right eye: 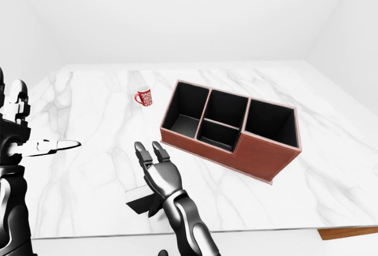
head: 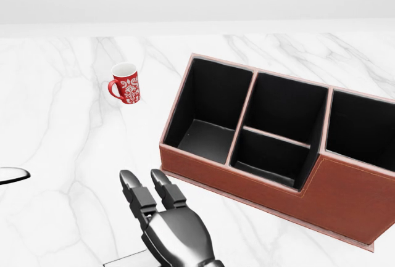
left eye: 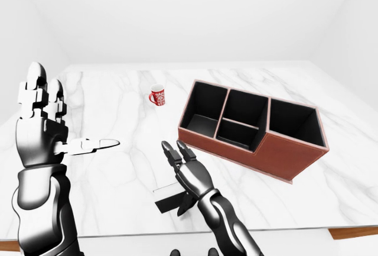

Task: Pick up the book and place it in the right compartment of the caddy.

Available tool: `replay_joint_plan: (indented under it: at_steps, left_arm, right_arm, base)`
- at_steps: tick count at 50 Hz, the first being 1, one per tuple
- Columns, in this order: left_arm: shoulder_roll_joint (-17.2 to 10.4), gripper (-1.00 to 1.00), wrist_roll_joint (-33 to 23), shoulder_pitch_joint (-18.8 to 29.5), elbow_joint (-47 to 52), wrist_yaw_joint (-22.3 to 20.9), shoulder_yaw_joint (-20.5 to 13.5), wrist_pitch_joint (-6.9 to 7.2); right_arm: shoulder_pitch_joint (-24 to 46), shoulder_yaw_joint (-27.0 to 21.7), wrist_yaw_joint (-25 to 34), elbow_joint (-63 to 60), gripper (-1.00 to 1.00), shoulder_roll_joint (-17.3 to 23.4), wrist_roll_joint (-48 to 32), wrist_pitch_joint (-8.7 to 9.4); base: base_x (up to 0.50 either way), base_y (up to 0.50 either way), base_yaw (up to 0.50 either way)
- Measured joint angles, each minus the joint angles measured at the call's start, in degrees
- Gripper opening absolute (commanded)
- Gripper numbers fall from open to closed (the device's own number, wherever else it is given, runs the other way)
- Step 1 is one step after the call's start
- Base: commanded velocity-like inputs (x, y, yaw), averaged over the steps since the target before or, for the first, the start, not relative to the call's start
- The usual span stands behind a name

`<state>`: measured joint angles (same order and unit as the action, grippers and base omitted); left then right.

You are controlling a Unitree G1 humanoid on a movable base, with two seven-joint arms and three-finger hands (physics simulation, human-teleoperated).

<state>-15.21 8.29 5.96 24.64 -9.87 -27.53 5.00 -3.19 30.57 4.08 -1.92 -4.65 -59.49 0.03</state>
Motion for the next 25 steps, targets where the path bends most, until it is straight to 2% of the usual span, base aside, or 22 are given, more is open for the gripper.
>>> replay_joint_plan:
  at_steps: [15, 25]
  left_arm:
    - [-0.2, 1.00, 0.4, -0.1, 0.9, -0.2, -0.6, 0.00]
    - [-0.4, 1.00, 0.6, -0.1, 1.5, -0.4, -1.0, 0.00]
  right_arm:
    - [0.8, -0.6, 0.4, 1.2, 1.00, -0.5, 0.2, -0.14]
    - [1.3, -1.0, -1.0, 3.8, 1.00, -0.7, 0.2, -1.42]
  base:
    - [0.00, 0.00, 0.00]
    - [0.00, 0.00, 0.00]
